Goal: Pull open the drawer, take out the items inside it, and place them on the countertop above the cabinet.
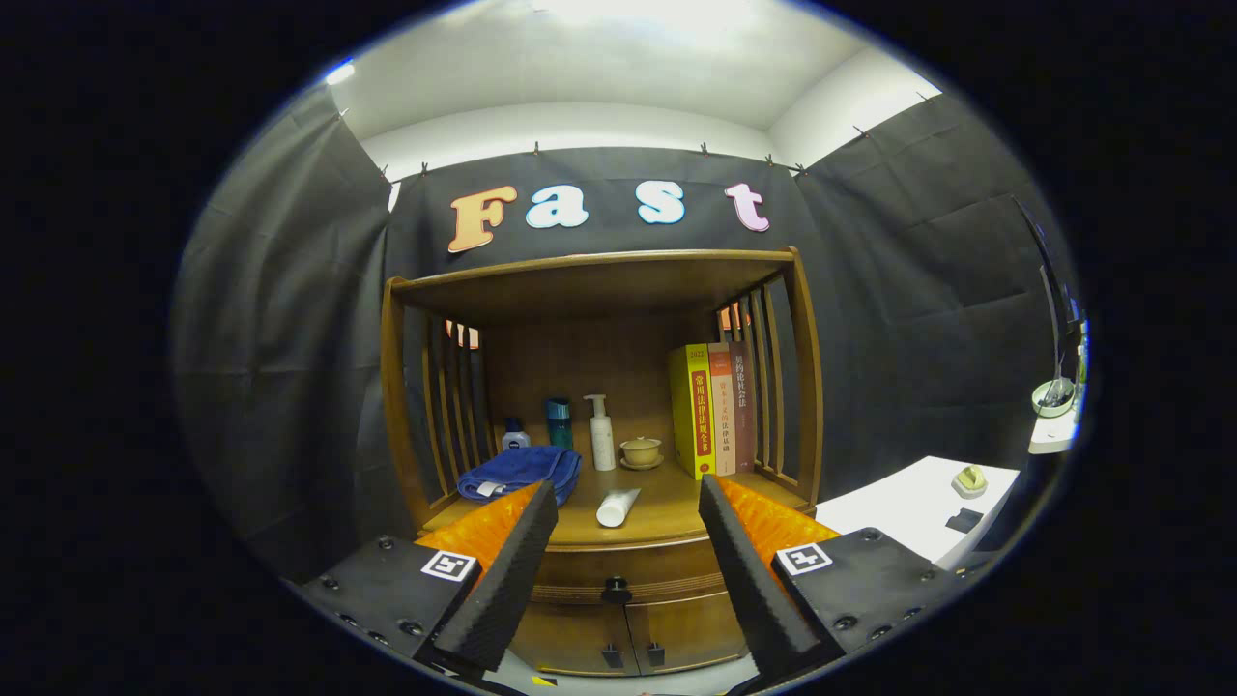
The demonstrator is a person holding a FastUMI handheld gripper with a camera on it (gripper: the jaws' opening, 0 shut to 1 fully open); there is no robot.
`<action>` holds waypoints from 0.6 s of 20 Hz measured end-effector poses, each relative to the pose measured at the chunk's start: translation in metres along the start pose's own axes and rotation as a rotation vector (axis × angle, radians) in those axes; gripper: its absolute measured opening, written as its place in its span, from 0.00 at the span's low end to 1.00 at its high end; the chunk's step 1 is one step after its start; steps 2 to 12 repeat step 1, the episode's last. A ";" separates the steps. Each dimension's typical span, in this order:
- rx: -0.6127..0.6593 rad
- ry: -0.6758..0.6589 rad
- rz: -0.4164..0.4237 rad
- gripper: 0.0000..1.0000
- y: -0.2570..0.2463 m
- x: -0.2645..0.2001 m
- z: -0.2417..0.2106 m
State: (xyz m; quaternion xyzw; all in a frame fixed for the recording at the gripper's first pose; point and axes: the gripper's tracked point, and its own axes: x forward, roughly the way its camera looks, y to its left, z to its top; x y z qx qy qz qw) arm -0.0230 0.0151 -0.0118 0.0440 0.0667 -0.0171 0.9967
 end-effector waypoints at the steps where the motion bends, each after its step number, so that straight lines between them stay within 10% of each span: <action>1: -0.001 0.003 0.000 0.97 0.000 0.001 -0.001; 12: -0.001 0.003 0.000 0.97 0.000 0.001 -0.001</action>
